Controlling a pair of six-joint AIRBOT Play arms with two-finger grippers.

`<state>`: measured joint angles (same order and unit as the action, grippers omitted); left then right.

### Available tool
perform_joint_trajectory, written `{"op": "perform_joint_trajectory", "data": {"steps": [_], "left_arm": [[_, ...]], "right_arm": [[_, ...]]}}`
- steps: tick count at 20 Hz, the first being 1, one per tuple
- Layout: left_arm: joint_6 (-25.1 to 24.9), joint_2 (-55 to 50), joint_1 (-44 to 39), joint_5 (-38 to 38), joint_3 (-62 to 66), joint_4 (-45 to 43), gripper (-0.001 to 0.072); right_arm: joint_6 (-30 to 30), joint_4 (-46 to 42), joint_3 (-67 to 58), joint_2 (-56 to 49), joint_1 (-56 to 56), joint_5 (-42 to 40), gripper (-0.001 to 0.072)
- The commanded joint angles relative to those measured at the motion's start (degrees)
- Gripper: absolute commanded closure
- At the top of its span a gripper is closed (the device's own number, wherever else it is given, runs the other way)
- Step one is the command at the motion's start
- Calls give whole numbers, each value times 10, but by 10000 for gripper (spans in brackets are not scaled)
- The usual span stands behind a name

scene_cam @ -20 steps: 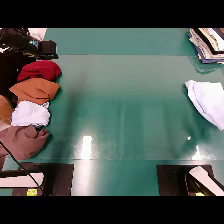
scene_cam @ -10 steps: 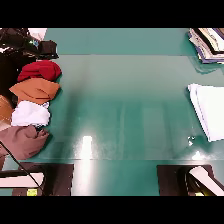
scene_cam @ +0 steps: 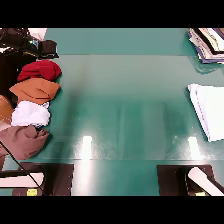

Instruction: Fold the shirts.

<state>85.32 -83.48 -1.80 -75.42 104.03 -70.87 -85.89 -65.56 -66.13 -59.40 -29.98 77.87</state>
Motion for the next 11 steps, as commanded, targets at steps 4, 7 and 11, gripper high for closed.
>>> {"op": "perform_joint_trajectory", "data": {"steps": [4, 7, 11], "left_arm": [[2, 0, 0, 0, 0, 0, 686], [2, 0, 0, 0, 0, 0, 686], [2, 0, 0, 0, 0, 0, 686]], "right_arm": [[1, 18, -26, 0, 243, -26, 657], [5, 9, -26, 0, 311, -45, 693], [5, 10, -26, 0, 331, -41, 693]]}}
